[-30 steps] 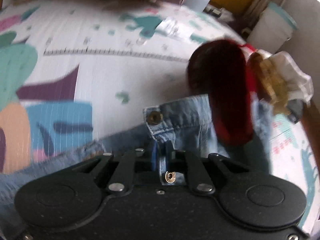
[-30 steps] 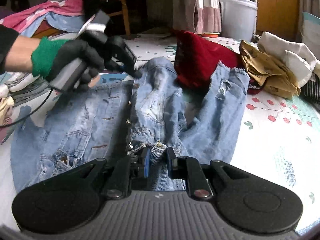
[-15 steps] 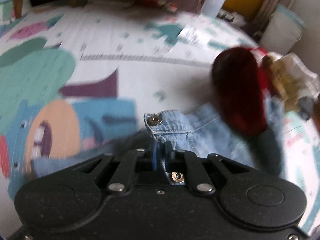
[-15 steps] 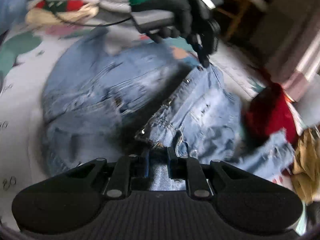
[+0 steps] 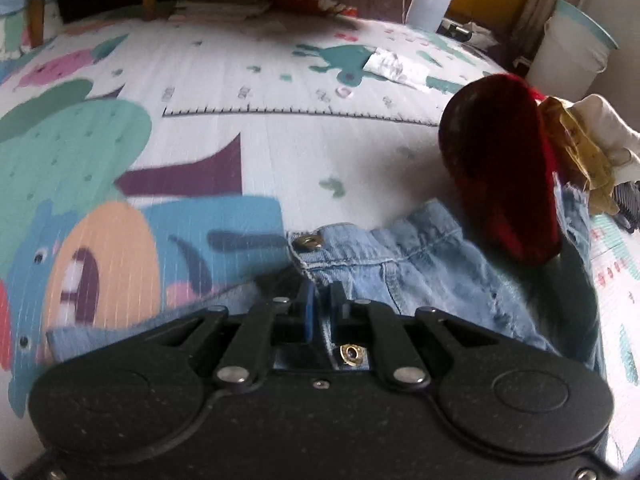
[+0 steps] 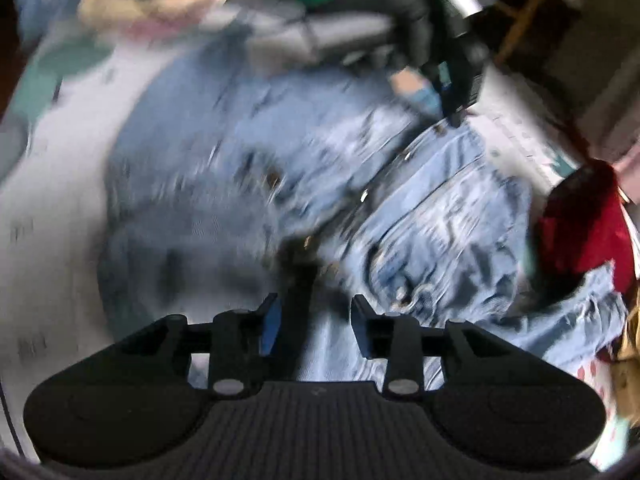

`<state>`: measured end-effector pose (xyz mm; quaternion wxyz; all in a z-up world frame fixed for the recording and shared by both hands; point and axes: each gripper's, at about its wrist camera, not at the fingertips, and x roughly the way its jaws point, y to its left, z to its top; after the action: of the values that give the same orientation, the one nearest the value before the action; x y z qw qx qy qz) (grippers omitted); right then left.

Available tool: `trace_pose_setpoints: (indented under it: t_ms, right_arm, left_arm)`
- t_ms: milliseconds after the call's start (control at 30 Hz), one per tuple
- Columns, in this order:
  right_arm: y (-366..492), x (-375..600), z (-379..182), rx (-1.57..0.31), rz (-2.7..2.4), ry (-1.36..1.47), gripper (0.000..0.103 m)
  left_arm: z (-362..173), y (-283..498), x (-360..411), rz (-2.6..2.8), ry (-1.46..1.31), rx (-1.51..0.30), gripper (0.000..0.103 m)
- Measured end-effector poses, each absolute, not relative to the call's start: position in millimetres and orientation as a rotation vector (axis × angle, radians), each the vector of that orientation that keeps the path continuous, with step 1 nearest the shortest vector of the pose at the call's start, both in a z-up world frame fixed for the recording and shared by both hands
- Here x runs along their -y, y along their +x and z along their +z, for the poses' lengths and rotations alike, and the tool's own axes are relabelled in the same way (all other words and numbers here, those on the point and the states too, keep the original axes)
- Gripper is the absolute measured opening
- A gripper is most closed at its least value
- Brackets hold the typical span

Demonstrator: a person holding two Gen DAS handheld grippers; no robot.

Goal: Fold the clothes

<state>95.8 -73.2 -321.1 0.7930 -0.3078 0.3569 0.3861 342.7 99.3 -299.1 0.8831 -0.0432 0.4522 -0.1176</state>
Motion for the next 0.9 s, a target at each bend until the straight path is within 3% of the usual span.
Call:
trace_pose_setpoints:
  t_ms: [167,467,500,533,567,667,767,900]
  right_arm:
    - [96.7,63.3,-316.9,-0.716,0.801,-0.640,0.039]
    - [84.1,31.2,-355.7,-0.601,0.815,-0.960,0.039]
    - [88.2,30.5,-356.1,-0.621,0.807,-0.940,0.034]
    - [93.5,30.2,-354.2,-0.644,0.793,-0.902,0.018]
    - [101.0,33.6,-348.3,-0.669,0.777,-0.827,0.013]
    - [126.6,51.8,-326.4,-0.746,0.734,-0.532,0.013]
    - [137.5,59.0,-327.8,-0.827,0.744,-0.406,0.021]
    - [122.2,48.2,-329.4,-0.778,0.783,-0.450,0.041]
  left_arm:
    - [-294.6,331.1,-96.8,-0.253,-0.018,-0.970,0.019]
    - [-288.3,266.1,-96.9,-0.490,-0.086,-1.034,0.020]
    - [-292.1,262.2,-94.7,-0.503,-0.075,-1.049,0.020]
    - [-295.5,259.2,-93.7,-0.507,-0.064,-1.059,0.020]
    - [-298.3,257.2,-94.2,-0.510,-0.060,-1.066,0.020]
    - [-303.7,253.4,-102.8,-0.515,-0.111,-1.087,0.020]
    - [-302.8,250.0,-107.9,-0.519,-0.136,-1.083,0.020]
    - [-292.0,245.3,-99.2,-0.545,-0.110,-1.028,0.020]
